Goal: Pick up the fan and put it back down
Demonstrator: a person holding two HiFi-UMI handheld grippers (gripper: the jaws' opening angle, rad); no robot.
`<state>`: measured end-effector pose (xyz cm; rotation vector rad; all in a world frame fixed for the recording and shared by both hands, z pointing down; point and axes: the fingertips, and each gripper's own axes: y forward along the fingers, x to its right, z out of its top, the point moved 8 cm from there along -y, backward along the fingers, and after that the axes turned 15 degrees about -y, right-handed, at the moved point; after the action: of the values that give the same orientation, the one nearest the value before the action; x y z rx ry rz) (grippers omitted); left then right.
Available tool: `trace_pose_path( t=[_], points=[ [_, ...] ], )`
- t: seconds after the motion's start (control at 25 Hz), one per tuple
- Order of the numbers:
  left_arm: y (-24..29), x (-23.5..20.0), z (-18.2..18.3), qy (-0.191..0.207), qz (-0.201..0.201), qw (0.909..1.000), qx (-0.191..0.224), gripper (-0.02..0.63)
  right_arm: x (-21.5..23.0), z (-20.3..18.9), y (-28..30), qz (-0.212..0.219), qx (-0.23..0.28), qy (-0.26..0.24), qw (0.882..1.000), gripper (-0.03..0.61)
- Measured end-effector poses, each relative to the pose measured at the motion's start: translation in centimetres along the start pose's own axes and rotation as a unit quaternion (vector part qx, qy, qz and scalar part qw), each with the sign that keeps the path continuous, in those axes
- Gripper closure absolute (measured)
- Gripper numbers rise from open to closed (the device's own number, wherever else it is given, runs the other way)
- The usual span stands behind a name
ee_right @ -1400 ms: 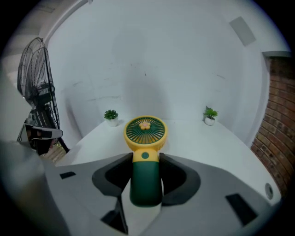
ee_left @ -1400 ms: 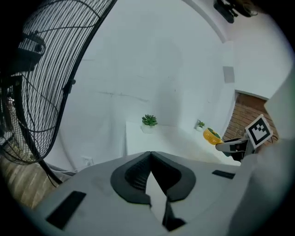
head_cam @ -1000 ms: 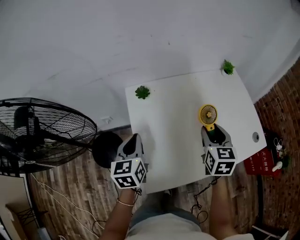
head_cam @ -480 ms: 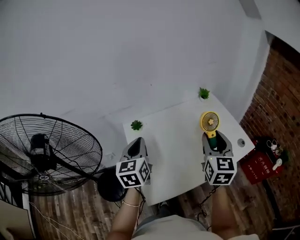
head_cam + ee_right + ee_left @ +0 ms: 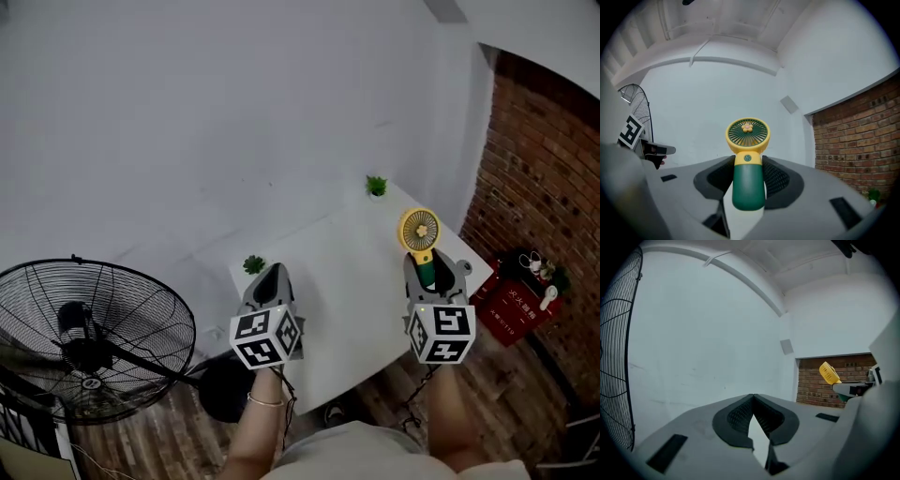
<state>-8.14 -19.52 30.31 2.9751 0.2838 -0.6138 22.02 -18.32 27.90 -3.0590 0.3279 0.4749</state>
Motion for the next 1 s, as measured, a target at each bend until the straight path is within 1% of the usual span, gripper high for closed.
trace_pose_path(
  t=[0.24, 0.44, 0.56, 0.68, 1.0],
  points=[
    [-0.1, 0.1, -0.1, -0.003, -0.005, 1.0, 0.002, 0.603, 0.5, 0.0, -0.7, -0.009, -0.004, -0.001, 1.0, 0.4],
    [-1.2, -0.3, 0.0, -0.002, 0.006, 1.0, 0.006, 0.603, -0.2, 0.1, -0.4, 0.007, -0.003, -0.002, 1.0, 0.4],
    [-2.6, -1.7, 0.2, -0.002, 0.028, 0.9995, 0.011, 0.603, -1.7, 0.3, 0.3, 0.029, -0.001, -0.001, 1.0, 0.4],
    [-4.4, -3.7, 0.5, -0.007, 0.061, 0.998, 0.017, 0.603, -3.7, 0.7, 1.2, 0.059, 0.003, -0.003, 0.998, 0.4],
    [-9.6, -8.9, 1.2, -0.023, 0.147, 0.9881, 0.041, 0.603, -9.7, 1.7, 3.5, 0.14, 0.015, -0.006, 0.99, 0.4]
  ],
)
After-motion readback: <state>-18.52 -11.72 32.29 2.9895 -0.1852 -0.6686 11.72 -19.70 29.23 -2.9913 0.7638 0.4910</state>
